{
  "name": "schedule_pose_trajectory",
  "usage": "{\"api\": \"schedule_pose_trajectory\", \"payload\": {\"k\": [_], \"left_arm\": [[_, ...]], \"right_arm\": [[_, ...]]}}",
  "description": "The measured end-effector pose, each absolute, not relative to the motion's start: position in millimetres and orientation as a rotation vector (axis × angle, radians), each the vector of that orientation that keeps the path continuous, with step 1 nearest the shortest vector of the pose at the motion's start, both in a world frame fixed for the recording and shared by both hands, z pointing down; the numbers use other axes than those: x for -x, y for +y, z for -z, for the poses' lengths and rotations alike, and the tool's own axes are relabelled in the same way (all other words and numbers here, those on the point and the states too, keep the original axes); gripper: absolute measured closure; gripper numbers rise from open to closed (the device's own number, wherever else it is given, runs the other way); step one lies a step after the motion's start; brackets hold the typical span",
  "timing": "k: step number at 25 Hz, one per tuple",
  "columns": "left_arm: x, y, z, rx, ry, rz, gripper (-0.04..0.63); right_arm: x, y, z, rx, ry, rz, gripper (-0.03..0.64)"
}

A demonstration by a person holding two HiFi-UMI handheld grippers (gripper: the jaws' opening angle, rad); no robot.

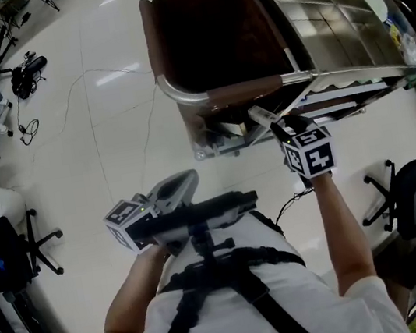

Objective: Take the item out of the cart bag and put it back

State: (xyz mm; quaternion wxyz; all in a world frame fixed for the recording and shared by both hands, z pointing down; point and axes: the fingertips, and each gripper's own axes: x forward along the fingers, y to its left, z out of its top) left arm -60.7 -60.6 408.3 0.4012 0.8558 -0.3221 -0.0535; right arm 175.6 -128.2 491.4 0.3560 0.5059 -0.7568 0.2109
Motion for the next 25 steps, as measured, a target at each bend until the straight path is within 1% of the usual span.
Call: {"api": "schedule_pose_trajectory", "payload": {"k": [25], "left_arm": [[66,-63,-408,-2.161,-0.836,0.144,0.591]], "right_arm": [[-167,-155,-539,-1.159,-1.822,-0.538,0.476]]}}
